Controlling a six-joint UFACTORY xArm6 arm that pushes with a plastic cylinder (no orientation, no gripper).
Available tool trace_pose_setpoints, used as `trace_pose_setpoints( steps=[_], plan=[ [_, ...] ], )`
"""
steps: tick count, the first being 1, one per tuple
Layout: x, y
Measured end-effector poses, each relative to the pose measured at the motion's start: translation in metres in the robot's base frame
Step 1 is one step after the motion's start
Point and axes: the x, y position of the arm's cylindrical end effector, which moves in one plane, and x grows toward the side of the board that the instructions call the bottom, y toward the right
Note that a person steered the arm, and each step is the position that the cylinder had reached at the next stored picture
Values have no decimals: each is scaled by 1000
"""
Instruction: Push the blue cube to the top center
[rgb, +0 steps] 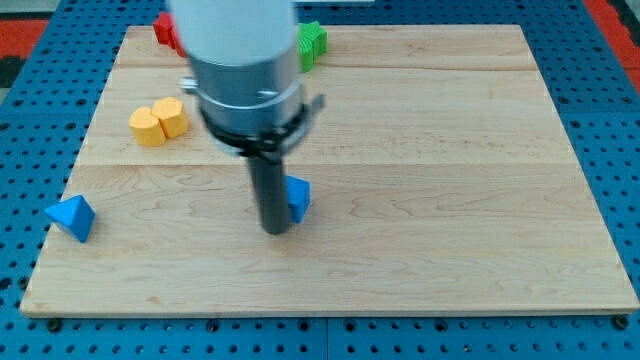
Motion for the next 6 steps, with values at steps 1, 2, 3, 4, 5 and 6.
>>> trace_pose_setpoints(
  steps=[1,2,3,4,5,6],
  plan=[
    [1,42],
    [-12,51],
    [-17,27],
    [-3,-19],
    [-12,-81],
    [-39,-62]
  ],
)
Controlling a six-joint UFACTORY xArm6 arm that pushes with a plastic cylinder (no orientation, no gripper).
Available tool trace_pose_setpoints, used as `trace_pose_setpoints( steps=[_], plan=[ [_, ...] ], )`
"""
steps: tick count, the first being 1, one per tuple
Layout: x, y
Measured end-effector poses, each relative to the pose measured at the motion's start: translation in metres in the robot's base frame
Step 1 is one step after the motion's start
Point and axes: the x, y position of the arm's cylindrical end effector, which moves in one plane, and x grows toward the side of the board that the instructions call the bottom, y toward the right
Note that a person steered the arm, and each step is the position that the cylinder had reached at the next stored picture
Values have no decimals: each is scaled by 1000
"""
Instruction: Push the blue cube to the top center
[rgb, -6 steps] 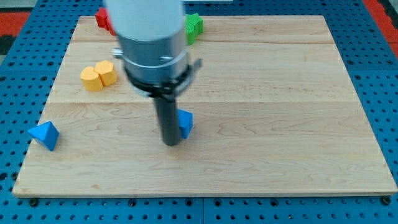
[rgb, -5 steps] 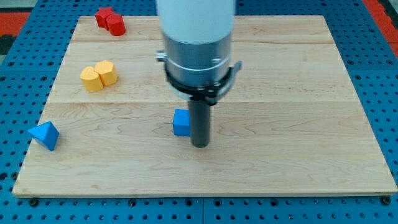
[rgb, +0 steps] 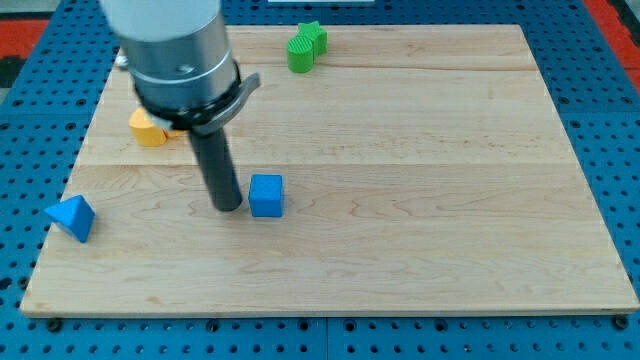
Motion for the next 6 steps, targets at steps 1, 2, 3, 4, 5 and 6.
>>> trace_pose_setpoints(
  steps=[1,2,3,4,5,6],
  plan=[
    [1,36],
    [33,48],
    [35,80],
    [-3,93],
    [-50,95],
    [-77,106]
  ],
)
